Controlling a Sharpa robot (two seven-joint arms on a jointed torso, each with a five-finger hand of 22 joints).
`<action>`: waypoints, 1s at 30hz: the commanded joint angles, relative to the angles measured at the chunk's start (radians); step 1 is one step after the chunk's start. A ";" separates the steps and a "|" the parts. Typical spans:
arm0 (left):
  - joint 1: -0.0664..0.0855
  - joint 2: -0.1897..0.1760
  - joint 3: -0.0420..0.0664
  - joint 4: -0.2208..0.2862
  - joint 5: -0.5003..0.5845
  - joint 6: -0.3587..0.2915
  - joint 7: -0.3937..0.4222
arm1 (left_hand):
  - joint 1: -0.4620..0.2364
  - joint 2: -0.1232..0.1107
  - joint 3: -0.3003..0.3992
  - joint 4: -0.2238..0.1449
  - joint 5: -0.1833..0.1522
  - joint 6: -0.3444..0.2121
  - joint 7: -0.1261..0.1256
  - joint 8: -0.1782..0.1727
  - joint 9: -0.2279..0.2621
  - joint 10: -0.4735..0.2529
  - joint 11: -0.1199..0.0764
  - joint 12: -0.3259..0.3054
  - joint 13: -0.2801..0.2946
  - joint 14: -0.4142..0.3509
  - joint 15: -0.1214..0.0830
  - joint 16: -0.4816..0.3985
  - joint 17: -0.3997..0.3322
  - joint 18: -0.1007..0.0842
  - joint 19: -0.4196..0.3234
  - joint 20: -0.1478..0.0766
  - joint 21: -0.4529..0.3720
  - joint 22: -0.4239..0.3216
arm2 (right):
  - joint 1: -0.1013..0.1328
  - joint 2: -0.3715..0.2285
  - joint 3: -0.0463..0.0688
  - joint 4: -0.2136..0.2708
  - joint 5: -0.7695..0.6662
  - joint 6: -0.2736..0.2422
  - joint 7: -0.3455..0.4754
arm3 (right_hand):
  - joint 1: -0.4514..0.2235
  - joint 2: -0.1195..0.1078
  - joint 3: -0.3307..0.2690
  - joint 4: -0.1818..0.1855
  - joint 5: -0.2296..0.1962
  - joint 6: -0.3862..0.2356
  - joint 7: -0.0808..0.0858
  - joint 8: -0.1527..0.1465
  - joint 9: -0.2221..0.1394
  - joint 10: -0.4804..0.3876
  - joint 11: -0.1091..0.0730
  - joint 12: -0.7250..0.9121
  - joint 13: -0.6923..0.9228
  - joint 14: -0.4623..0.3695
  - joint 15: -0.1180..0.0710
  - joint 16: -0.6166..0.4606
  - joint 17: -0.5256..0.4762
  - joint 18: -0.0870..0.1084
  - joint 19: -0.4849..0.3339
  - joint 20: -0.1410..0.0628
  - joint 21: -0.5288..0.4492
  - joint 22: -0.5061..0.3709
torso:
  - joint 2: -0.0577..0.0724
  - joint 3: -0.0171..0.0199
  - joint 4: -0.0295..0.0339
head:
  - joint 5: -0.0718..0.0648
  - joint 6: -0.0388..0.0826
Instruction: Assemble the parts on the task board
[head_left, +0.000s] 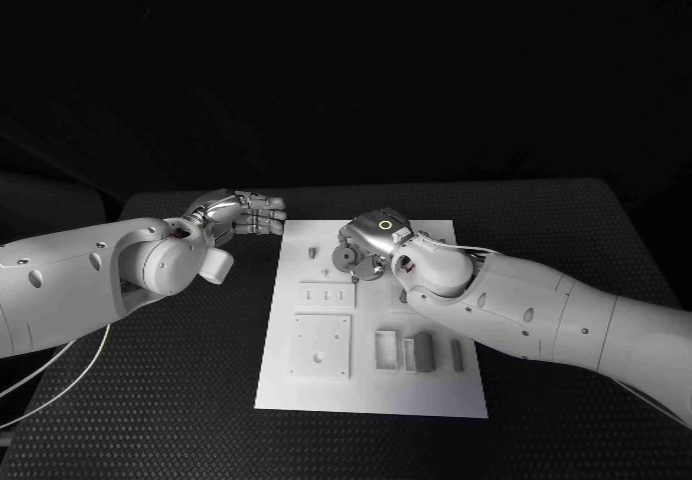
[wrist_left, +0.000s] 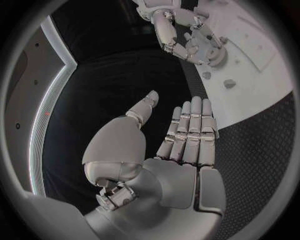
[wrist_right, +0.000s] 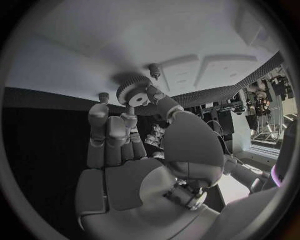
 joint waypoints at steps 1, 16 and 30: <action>0.001 0.001 0.001 0.001 -0.001 0.003 0.006 | 0.006 0.003 -0.001 -0.002 0.003 -0.005 0.003 -0.005 -0.001 -0.003 0.001 -0.006 0.002 0.008 -0.001 -0.006 0.001 -0.010 0.005 -0.003 -0.006 -0.002 | 0.000 0.000 0.001 0.005 -0.022 -0.017 -0.006 | -0.002 -0.006 0.004 0.003 0.005 0.016 0.014 -0.003 0.000 0.005 0.001 -0.004 -0.002 0.004 -0.004 0.004 -0.001 0.069 0.006 0.000 0.002 0.015 | 0.000 0.0000 0.0007 | 0.000 0.000; 0.001 0.000 0.001 0.001 -0.001 0.004 0.006 | 0.006 0.003 -0.001 -0.002 0.003 -0.005 0.003 -0.005 -0.001 -0.003 0.001 -0.007 0.002 0.008 -0.001 -0.006 0.002 -0.010 0.005 -0.003 -0.006 -0.002 | 0.000 0.006 0.013 -0.019 -0.044 -0.044 -0.012 | -0.002 -0.015 0.009 0.007 0.004 0.010 0.015 -0.010 -0.001 0.008 0.002 -0.006 -0.004 0.006 -0.004 0.003 -0.002 0.069 0.009 -0.002 0.001 0.015 | 0.000 -0.0003 0.0008 | -0.001 0.003; 0.001 0.000 0.001 0.001 -0.002 0.005 0.005 | 0.006 0.003 -0.001 -0.002 0.003 -0.005 0.003 -0.005 -0.001 -0.003 0.001 -0.007 0.002 0.009 -0.001 -0.007 0.002 -0.011 0.005 -0.003 -0.006 -0.002 | 0.000 0.013 0.023 -0.048 -0.047 -0.050 -0.011 | -0.001 -0.019 0.012 0.008 0.004 0.007 0.017 -0.014 -0.002 0.008 0.003 -0.007 -0.004 0.007 -0.003 0.002 -0.003 0.069 0.010 -0.003 0.000 0.014 | 0.000 -0.0006 0.0016 | 0.001 0.005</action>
